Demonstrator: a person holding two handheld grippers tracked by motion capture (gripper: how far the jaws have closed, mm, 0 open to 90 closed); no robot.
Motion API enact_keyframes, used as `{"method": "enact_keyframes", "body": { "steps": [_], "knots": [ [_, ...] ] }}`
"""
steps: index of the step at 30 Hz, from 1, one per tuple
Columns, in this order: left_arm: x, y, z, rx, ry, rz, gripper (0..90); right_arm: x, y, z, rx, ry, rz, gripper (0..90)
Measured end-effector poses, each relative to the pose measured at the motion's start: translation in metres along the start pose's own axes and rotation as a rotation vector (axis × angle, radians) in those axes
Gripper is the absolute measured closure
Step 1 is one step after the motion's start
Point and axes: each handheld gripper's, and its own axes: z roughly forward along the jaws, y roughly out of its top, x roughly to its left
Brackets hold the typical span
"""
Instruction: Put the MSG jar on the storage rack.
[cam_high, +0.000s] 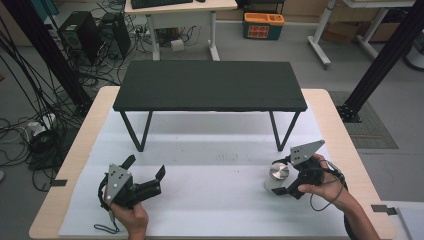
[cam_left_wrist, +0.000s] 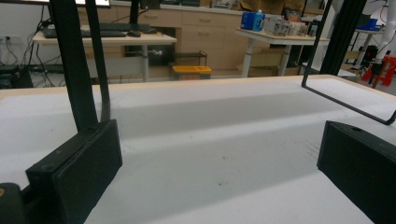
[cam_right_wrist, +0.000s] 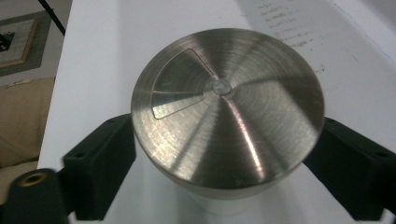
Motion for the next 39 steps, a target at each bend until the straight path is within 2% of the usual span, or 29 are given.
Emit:
{"method": "enact_keyframes", "body": {
  "steps": [2, 3, 6, 7, 9, 20, 27, 32, 33, 35, 36, 37, 39],
  "knots": [
    [0.0, 0.0, 0.0, 0.0, -0.001, 0.001, 0.2, 0.0, 0.0, 0.0, -0.001, -0.001, -0.003, 16.0],
    [0.0, 0.0, 0.0, 0.0, -0.001, 0.001, 0.2, 0.0, 0.0, -0.001, 0.001, 0.001, -0.014, 22.5],
    [0.0, 0.0, 0.0, 0.001, 0.0, 0.001, 0.2, 0.0, 0.001, -0.003, 0.001, -0.001, -0.034, 31.9],
    [0.0, 0.0, 0.0, 0.001, 0.0, 0.001, 0.2, 0.0, 0.001, -0.003, 0.001, -0.001, -0.034, 31.9],
    [0.0, 0.0, 0.0, 0.001, -0.001, 0.002, 0.2, 0.002, 0.002, -0.004, 0.006, -0.009, -0.046, 37.4],
    [0.0, 0.0, 0.0, 0.002, 0.001, 0.002, 0.2, 0.009, 0.005, -0.007, 0.015, -0.037, -0.086, 42.4],
    [-0.001, 0.0, 0.0, 0.002, 0.0, 0.005, 0.2, 0.011, 0.012, -0.012, 0.025, -0.039, -0.088, 42.6],
    [-0.001, 0.001, 0.001, 0.004, 0.0, 0.006, 0.2, 0.015, 0.026, -0.034, -0.003, -0.043, -0.086, 42.5],
    [-0.001, 0.001, 0.001, 0.004, 0.0, 0.009, 0.2, 0.018, 0.038, -0.045, -0.008, -0.052, -0.093, 42.6],
    [-0.001, 0.001, 0.0, 0.005, 0.001, 0.011, 0.2, 0.02, 0.045, -0.052, -0.01, -0.058, -0.096, 42.5],
    [-0.001, 0.0, 0.0, 0.001, 0.0, 0.009, 0.2, 0.023, 0.06, -0.064, -0.014, -0.073, -0.105, 42.5],
    [-0.001, 0.0, 0.0, 0.001, 0.0, 0.009, 0.2, 0.025, 0.068, -0.071, -0.019, -0.08, -0.11, 42.5],
    [-0.001, 0.0, 0.0, 0.0, -0.003, 0.008, 0.2, 0.027, 0.074, -0.076, -0.025, -0.086, -0.117, 42.5]
  ]
}}
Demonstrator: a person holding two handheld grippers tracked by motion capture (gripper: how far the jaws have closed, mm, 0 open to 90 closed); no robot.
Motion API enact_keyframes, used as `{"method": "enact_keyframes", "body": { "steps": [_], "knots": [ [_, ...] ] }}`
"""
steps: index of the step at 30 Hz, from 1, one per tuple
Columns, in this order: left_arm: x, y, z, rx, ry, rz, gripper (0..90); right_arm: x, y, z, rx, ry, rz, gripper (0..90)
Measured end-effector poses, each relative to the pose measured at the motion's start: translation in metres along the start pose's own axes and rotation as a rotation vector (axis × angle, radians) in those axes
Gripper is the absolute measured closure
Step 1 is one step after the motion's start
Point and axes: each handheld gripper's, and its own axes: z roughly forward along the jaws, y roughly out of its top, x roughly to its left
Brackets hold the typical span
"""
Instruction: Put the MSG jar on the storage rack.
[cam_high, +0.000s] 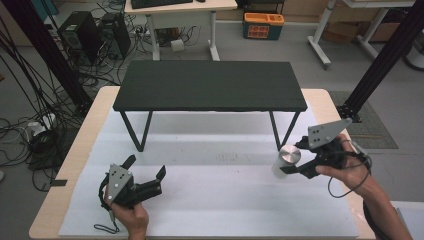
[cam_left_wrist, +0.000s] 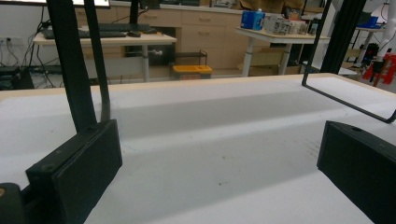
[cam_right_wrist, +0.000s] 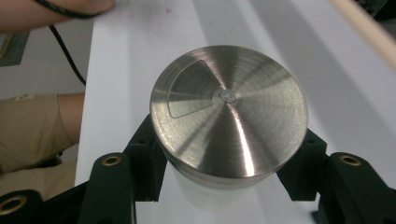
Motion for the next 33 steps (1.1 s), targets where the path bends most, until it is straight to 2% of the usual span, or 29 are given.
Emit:
{"method": "enact_keyframes", "body": {
  "steps": [3, 5, 6, 7, 8, 12, 13, 15, 16, 17, 18, 19, 20, 21, 26, 33],
  "knots": [
    [0.0, 0.0, 0.0, 0.001, -0.002, 0.004, 0.2, 0.001, 0.034, -0.027, -0.036, -0.025, -0.031, 42.3],
    [0.0, 0.0, 0.0, 0.002, -0.002, 0.004, 0.2, 0.003, 0.049, -0.036, -0.049, -0.045, -0.045, 42.2],
    [0.0, 0.0, 0.0, -0.001, -0.004, 0.003, 0.2, 0.003, 0.049, -0.036, -0.049, -0.045, -0.045, 42.2],
    [0.001, 0.0, 0.0, -0.001, -0.006, 0.002, 0.2, 0.007, 0.07, -0.045, -0.058, -0.077, -0.072, 42.2],
    [0.001, 0.0, 0.0, -0.003, -0.006, 0.0, 0.2, 0.007, 0.07, -0.045, -0.058, -0.077, -0.072, 42.2],
    [0.001, 0.0, -0.001, -0.003, -0.008, 0.0, 0.2, 0.0, 0.104, -0.053, -0.086, -0.078, -0.085, 42.0],
    [0.001, 0.0, 0.0, -0.002, -0.008, 0.002, 0.2, -0.005, 0.118, -0.054, -0.106, -0.079, -0.085, 42.1],
    [0.001, 0.0, 0.0, -0.001, -0.009, 0.004, 0.2, -0.011, 0.13, -0.053, -0.13, -0.077, -0.081, 42.1],
    [0.001, 0.0, 0.0, -0.002, -0.009, 0.004, 0.2, -0.011, 0.13, -0.053, -0.13, -0.077, -0.081, 42.1],
    [0.001, 0.0, 0.0, -0.002, -0.009, 0.005, 0.2, -0.014, 0.136, -0.051, -0.144, -0.075, -0.078, 42.1],
    [0.001, 0.0, 0.0, -0.002, -0.009, 0.003, 0.2, -0.022, 0.152, -0.045, -0.17, -0.08, -0.073, 42.2],
    [0.001, 0.0, 0.0, -0.001, -0.009, 0.003, 0.2, -0.022, 0.152, -0.045, -0.17, -0.08, -0.073, 42.2],
    [0.001, 0.0, 0.0, -0.002, -0.009, 0.005, 0.2, -0.027, 0.168, -0.038, -0.18, -0.086, -0.073, 42.2],
    [0.0, 0.0, 0.0, -0.001, -0.008, 0.005, 0.2, -0.027, 0.168, -0.038, -0.18, -0.086, -0.073, 42.2],
    [-0.001, 0.001, 0.001, 0.003, -0.011, 0.021, 0.2, -0.035, 0.209, -0.013, -0.159, -0.138, -0.08, 42.2],
    [-0.001, 0.001, 0.0, 0.004, -0.011, 0.019, 0.2, -0.055, 0.23, 0.031, -0.201, -0.137, -0.016, 42.1]
  ]
}}
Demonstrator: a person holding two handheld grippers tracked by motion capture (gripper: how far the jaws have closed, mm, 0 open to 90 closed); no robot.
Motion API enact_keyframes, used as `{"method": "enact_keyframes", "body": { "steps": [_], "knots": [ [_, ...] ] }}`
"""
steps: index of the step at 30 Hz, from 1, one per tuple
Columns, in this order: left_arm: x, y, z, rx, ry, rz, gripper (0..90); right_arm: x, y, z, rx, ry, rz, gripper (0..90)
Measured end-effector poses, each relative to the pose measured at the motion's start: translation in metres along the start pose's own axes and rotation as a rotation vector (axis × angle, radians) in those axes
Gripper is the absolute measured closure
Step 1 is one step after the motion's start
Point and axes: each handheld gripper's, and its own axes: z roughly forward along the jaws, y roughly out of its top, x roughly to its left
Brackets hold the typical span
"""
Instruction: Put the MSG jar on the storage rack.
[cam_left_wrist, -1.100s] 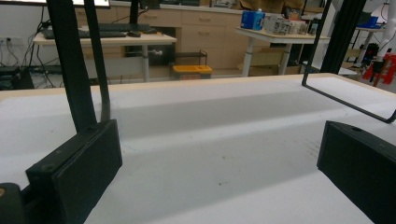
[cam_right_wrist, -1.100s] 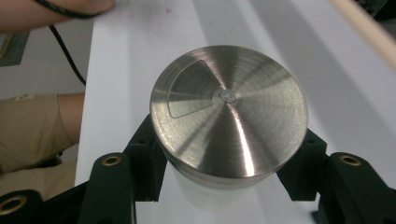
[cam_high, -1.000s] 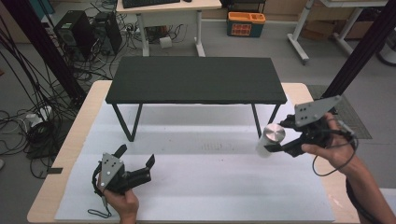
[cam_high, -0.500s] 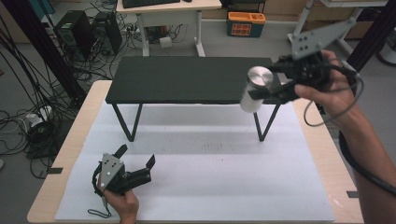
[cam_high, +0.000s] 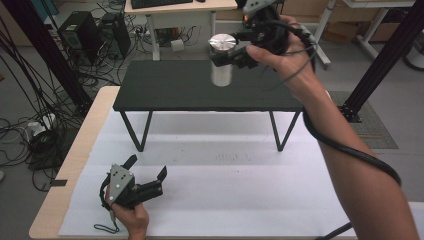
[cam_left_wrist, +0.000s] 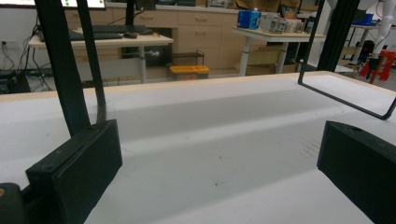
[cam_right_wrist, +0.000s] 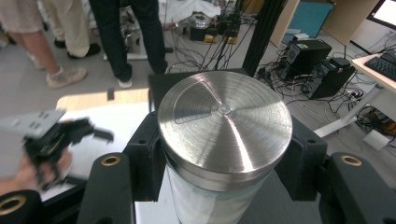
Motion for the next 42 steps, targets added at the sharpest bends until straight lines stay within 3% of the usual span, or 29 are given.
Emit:
{"method": "enact_keyframes", "body": {
  "steps": [11, 17, 21, 24, 31, 32, 33, 34, 36, 39, 42],
  "knots": [
    [0.0, 0.0, 0.0, -0.001, 0.0, 0.001, 0.2, -0.013, -0.007, 0.077, 0.038, -0.016, 0.08, 41.8],
    [0.0, 0.0, 0.0, 0.0, -0.007, 0.007, 0.2, -0.015, -0.018, 0.1, 0.04, -0.024, 0.108, 41.5],
    [0.0, 0.0, 0.0, 0.002, -0.007, 0.007, 0.2, -0.016, -0.025, 0.105, 0.043, -0.033, 0.117, 41.3],
    [0.0, 0.0, 0.0, 0.0, -0.006, 0.007, 0.2, -0.019, -0.036, 0.104, 0.003, -0.026, 0.139, 41.5],
    [0.0, 0.001, 0.001, 0.008, -0.006, 0.01, 0.2, -0.017, -0.038, 0.104, 0.002, -0.029, 0.129, 41.1],
    [0.0, 0.001, 0.001, 0.009, -0.005, 0.008, 0.2, -0.018, -0.038, 0.104, 0.002, -0.027, 0.133, 35.1],
    [0.0, 0.001, 0.001, 0.009, -0.006, 0.008, 0.2, -0.017, -0.039, 0.104, 0.002, -0.035, 0.159, 18.8],
    [0.0, 0.001, 0.001, 0.009, -0.007, 0.01, 0.2, -0.02, -0.038, 0.102, 0.009, -0.027, 0.182, 10.9],
    [0.0, 0.001, 0.001, 0.007, -0.007, 0.008, 0.2, -0.022, -0.04, 0.09, -0.011, -0.022, 0.187, 11.7],
    [0.0, 0.001, 0.001, 0.01, -0.009, 0.01, 0.2, -0.023, -0.041, 0.062, -0.018, -0.035, 0.179, 5.9],
    [0.0, 0.002, 0.001, 0.011, -0.008, 0.01, 0.2, -0.023, -0.049, 0.032, -0.042, -0.017, 0.186, 5.2]
  ]
}}
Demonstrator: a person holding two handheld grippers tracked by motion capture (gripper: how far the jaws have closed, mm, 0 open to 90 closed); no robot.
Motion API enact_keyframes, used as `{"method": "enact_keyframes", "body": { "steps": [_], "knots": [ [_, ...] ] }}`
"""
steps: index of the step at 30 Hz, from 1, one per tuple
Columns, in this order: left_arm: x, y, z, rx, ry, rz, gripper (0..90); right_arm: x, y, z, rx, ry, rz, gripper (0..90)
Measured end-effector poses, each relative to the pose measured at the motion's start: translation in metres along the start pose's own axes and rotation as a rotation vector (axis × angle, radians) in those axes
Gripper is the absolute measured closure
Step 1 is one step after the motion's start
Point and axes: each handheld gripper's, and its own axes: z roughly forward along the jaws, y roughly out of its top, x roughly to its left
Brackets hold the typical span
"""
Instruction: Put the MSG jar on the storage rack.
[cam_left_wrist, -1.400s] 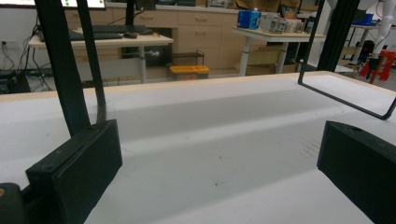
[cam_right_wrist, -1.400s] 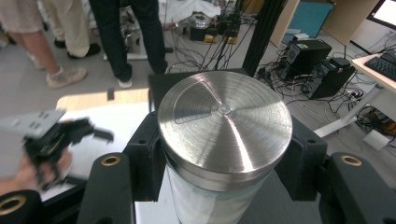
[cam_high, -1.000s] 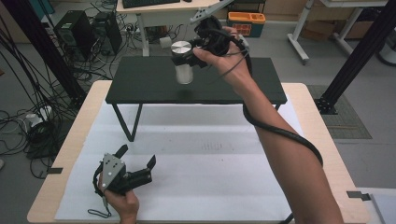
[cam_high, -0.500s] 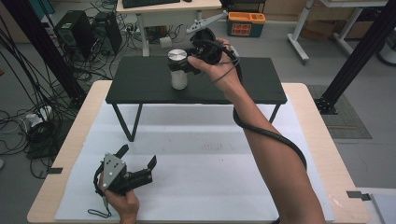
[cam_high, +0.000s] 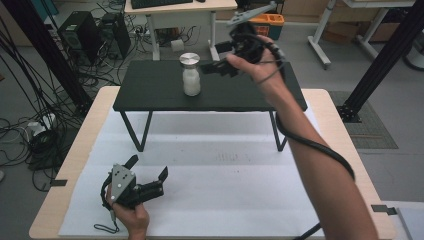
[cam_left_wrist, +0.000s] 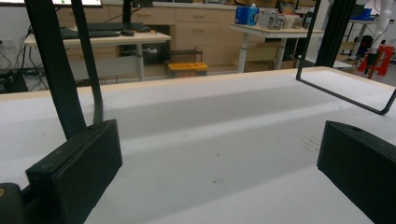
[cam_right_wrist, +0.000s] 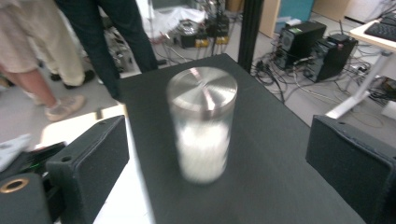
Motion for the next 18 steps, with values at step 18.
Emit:
{"method": "enact_keyframes", "body": {
  "steps": [18],
  "knots": [
    [-0.002, 0.002, 0.002, 0.013, 0.01, 0.008, 0.2, 0.057, -0.095, -0.141, 0.136, 0.048, -0.06, 4.2]
  ]
}}
